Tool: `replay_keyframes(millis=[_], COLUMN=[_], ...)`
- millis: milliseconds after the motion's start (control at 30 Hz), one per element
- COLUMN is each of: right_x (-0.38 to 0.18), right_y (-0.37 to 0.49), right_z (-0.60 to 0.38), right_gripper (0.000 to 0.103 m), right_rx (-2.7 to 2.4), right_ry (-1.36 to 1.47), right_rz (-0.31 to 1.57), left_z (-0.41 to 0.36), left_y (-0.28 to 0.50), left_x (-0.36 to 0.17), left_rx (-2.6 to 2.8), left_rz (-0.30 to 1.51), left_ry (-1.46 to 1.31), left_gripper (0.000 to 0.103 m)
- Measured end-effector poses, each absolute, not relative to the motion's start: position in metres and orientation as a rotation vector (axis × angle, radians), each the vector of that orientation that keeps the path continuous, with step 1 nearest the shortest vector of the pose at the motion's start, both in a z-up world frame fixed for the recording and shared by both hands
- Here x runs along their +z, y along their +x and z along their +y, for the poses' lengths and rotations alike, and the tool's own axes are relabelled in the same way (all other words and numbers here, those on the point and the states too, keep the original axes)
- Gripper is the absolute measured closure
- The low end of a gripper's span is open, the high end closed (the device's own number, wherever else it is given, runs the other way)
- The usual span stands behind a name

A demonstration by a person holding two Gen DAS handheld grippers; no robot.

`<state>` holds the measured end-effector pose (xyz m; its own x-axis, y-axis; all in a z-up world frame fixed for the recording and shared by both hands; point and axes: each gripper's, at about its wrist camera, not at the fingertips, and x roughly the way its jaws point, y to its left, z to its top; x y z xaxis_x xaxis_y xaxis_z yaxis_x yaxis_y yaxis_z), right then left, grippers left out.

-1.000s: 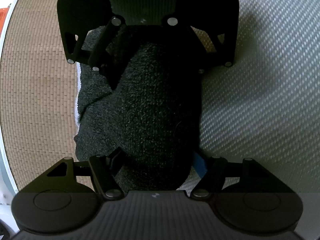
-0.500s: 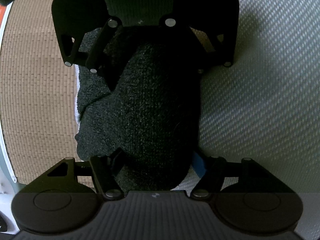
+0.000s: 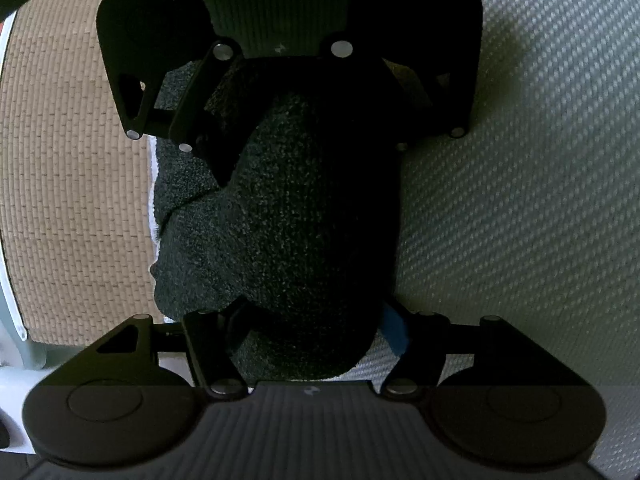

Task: Fold clothes

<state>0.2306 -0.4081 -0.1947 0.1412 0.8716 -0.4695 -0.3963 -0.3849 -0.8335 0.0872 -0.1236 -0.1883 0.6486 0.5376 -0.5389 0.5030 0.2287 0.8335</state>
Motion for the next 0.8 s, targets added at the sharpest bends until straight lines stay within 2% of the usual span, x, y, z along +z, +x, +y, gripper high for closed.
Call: replay_keyframes(millis=[800], right_x=[-0.199], right_y=[0.247], right_z=[-0.378], right_gripper=[0.021], right_rx=[1.538], right_ry=[-1.328], right_rz=[-0.586], left_z=[-0.141], left_y=[0.105], left_x=[-0.193], left_rx=[0.084], left_rz=[1.001], left_ry=[1.393], left_gripper=[0.037])
